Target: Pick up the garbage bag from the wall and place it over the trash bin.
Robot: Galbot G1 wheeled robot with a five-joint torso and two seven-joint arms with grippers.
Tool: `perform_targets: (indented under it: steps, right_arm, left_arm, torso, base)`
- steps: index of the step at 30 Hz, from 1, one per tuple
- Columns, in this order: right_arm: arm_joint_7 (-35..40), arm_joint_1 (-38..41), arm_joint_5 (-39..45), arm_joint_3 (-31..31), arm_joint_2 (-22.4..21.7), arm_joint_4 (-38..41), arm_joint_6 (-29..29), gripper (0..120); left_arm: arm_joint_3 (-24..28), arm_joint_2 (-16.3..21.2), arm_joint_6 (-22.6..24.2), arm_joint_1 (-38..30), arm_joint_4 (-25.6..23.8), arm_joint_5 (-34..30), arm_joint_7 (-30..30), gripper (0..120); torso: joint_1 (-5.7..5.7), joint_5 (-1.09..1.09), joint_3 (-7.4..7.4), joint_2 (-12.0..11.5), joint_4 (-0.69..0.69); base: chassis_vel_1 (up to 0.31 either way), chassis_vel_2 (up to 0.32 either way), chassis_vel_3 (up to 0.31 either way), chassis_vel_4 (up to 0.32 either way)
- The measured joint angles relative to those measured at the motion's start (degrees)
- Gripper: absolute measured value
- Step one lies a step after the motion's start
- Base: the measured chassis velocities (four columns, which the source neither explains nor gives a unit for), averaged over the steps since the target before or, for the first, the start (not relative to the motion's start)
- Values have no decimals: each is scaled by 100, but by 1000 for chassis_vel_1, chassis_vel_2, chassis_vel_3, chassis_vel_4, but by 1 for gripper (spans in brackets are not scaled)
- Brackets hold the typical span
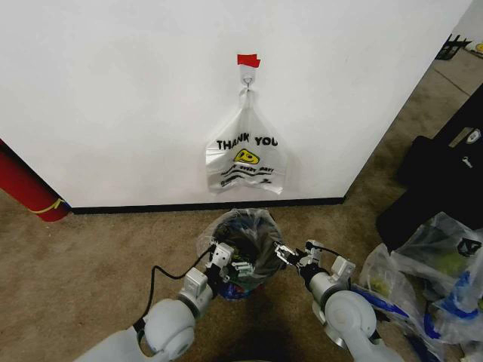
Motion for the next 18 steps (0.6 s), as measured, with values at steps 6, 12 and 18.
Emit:
perform_targets:
  steps: [6, 12, 18]
  right_arm:
    - [9, 3, 15, 3, 1, 25, -13, 100]
    - [15, -28, 16, 32, 2, 84, -25, 100]
    - [31, -39, 23, 51, -5, 95, -35, 100]
  left_arm:
    - [175, -91, -31, 29, 0, 201, -34, 100]
    - [363, -247, -123, -151, 348, 408, -79, 100]
    - [405, -300, -184, -136, 486, 455, -82, 100]
  torso:
    - [0, 0, 0, 0, 0]
    - [0, 0, 0, 0, -1]
    - [0, 0, 0, 0, 0]
  base:
    - [0, 0, 0, 0]
    - [0, 0, 0, 0]
    - [0, 0, 0, 0]
